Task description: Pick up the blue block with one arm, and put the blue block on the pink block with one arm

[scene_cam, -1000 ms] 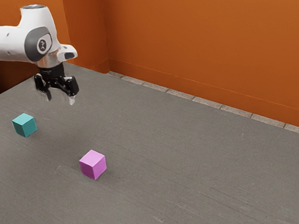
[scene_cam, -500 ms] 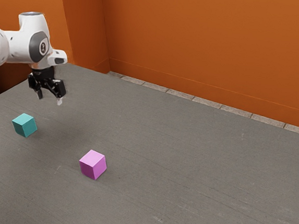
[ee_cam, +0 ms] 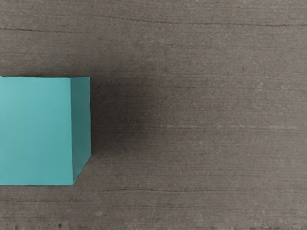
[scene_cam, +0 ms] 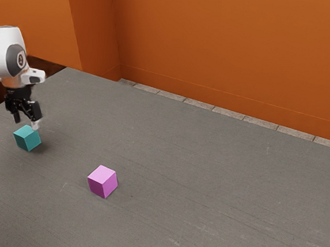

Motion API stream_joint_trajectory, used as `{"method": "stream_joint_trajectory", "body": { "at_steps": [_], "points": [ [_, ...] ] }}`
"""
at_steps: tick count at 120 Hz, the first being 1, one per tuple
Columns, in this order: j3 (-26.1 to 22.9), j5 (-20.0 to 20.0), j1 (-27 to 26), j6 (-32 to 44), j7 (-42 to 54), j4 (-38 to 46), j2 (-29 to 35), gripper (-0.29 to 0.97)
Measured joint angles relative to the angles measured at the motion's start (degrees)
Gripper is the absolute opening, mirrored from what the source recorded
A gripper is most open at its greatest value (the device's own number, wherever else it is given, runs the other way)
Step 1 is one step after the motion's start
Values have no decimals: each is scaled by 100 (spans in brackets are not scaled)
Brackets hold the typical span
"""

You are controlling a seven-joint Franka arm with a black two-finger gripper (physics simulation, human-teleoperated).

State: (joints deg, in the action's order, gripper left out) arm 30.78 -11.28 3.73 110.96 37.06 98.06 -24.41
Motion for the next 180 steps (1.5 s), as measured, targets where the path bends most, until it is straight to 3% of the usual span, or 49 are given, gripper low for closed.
{"method": "stream_joint_trajectory", "body": {
  "at_steps": [39,71,135,180],
  "points": [
    [-66,131,292,322,540,-110,-282,68],
    [-683,148,868,493,831,-212,-493,68],
    [-1325,187,1641,843,1383,-1040,-1190,68],
    [-1421,118,1715,763,1570,-1021,-1197,68]
  ]
}}
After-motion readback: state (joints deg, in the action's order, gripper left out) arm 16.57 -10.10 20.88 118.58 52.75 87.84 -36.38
